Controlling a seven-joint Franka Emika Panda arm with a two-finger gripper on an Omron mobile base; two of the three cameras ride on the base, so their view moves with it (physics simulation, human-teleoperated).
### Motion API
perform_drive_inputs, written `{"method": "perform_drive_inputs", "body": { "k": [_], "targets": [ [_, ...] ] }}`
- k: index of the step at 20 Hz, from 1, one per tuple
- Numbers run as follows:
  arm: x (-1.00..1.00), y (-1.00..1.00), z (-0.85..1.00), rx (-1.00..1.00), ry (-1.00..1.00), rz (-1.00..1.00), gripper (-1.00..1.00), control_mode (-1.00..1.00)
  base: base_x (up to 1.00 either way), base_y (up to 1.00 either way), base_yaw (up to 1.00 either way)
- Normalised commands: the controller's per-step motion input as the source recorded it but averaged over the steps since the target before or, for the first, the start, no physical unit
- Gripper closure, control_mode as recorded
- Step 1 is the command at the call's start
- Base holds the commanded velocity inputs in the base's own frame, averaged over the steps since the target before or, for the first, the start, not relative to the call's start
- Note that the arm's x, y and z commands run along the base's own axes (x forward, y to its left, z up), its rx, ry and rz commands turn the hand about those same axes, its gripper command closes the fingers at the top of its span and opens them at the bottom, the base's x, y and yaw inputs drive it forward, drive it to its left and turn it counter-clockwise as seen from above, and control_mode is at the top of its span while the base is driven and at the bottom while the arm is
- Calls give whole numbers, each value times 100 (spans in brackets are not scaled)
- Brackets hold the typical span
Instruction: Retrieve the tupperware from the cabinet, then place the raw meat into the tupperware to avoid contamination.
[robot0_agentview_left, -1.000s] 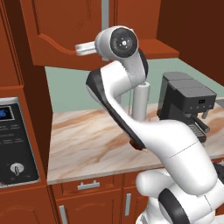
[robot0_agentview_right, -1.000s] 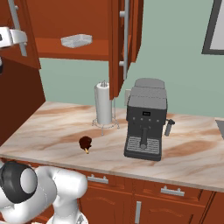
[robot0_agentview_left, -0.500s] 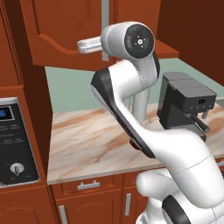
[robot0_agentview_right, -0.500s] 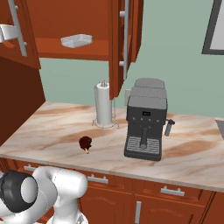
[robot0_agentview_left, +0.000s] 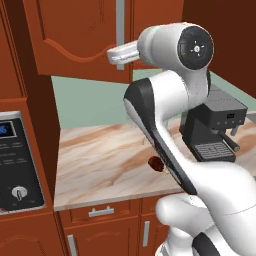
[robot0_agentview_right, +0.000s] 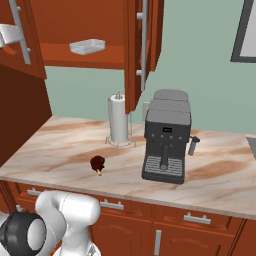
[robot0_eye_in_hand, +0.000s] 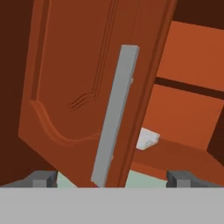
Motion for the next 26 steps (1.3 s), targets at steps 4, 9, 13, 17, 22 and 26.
{"method": "perform_drive_inputs", "body": {
  "k": [4,9,13,17,22,26],
  "targets": [
    [-42,-47,5,-8,0,2,-100,-100,0,0,0],
    [-36,-46,4,-8,0,0,-100,-100,0,0,0],
    [-28,-43,4,-10,0,0,-100,-100,0,0,0],
    [-3,-31,1,-12,0,5,-100,-100,0,0,0],
    [0,-28,0,-13,0,8,-100,-100,0,0,0],
    [1,-26,0,-14,0,9,-100,-100,0,0,0]
  ]
}}
